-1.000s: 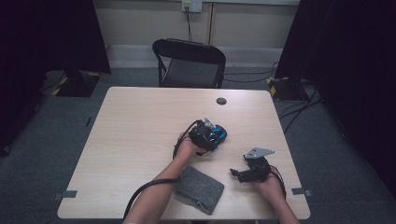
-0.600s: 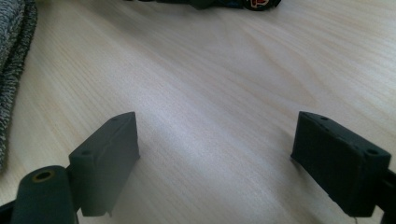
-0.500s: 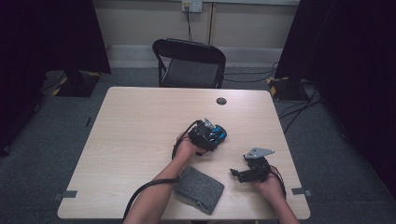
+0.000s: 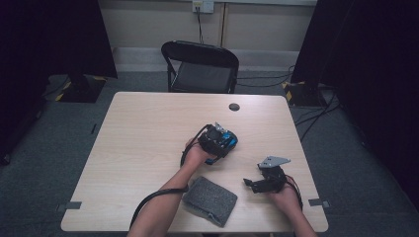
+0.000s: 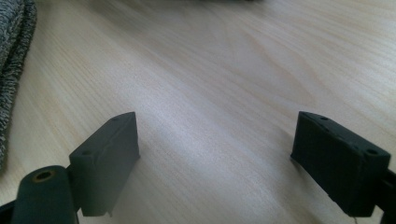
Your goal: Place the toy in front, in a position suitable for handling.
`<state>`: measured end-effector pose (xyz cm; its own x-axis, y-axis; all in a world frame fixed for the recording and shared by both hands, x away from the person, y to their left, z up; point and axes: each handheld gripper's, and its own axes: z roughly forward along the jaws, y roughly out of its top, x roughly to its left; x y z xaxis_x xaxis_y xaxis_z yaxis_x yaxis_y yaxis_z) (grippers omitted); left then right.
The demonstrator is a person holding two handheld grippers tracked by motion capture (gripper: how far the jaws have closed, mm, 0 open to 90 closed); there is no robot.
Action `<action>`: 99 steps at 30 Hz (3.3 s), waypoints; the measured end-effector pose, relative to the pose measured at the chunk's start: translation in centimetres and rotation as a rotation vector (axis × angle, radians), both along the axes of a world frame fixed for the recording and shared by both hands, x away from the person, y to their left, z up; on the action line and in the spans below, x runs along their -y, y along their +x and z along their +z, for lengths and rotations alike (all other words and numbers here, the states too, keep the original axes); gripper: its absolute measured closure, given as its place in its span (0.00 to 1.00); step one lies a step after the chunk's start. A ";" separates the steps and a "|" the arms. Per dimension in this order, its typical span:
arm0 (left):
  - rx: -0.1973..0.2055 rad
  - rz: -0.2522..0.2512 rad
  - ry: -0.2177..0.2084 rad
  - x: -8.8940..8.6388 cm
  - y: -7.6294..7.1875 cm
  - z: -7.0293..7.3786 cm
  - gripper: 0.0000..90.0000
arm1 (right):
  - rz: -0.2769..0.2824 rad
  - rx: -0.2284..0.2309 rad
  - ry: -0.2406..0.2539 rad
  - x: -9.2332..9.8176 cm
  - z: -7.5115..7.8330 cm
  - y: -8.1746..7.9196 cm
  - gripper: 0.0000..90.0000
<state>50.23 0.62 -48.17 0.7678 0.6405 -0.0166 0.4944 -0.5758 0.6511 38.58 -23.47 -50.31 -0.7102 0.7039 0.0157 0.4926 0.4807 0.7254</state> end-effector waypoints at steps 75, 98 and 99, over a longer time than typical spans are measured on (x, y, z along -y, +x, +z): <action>0.000 0.028 0.038 -0.7 -0.7 0.9 0.30 | 0.000 0.000 -0.001 0.0 0.0 0.0 0.16; 0.056 0.044 0.000 -2.5 -0.8 3.2 0.30 | -0.001 0.000 -0.002 0.0 0.0 0.0 0.15; 0.060 0.052 -0.004 -3.0 -0.9 3.4 0.30 | -0.001 0.000 -0.002 0.0 0.0 0.0 0.16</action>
